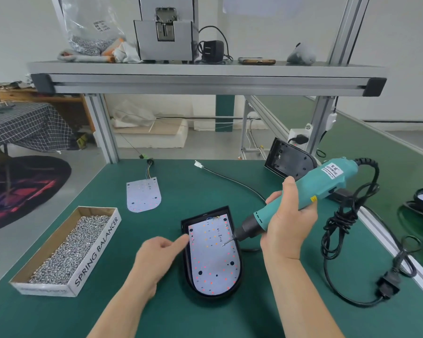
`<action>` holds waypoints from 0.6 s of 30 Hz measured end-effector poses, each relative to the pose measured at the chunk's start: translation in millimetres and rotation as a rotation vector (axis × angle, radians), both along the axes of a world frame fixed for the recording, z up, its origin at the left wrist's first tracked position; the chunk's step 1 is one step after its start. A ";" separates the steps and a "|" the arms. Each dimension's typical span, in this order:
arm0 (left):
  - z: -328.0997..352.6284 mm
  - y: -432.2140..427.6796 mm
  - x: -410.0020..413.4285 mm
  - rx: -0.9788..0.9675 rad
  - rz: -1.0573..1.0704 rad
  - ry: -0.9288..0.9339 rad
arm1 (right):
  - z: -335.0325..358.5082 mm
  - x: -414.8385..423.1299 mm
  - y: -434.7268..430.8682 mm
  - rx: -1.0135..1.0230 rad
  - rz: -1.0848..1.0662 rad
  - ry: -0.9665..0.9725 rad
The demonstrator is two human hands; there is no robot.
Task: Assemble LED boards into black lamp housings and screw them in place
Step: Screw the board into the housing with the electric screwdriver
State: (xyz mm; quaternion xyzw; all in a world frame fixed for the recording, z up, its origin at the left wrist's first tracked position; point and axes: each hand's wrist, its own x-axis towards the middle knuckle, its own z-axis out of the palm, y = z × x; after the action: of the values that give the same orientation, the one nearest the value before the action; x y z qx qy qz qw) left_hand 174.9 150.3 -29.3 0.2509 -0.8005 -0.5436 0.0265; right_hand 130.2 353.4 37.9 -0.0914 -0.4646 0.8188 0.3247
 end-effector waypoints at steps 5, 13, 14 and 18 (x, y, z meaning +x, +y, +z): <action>1.8 14.9 -17.1 -0.178 -0.209 -0.149 | -5.6 9.8 -9.9 0.218 0.049 0.074; 5.6 32.8 -29.1 -0.033 -0.292 -0.204 | -15.5 19.8 -14.5 0.472 0.101 0.169; 5.6 33.8 -29.1 -0.013 -0.295 -0.198 | -17.0 20.3 -14.7 0.498 0.098 0.176; 5.6 34.6 -29.3 0.008 -0.305 -0.203 | -20.5 20.8 -16.1 0.563 0.056 0.194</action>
State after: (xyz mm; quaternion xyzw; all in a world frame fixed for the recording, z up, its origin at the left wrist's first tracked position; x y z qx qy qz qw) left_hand 145.6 184.9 -23.7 0.1801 -0.8258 -0.5162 -0.1383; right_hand 151.0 337.3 17.3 0.0940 -0.6426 0.6712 0.3574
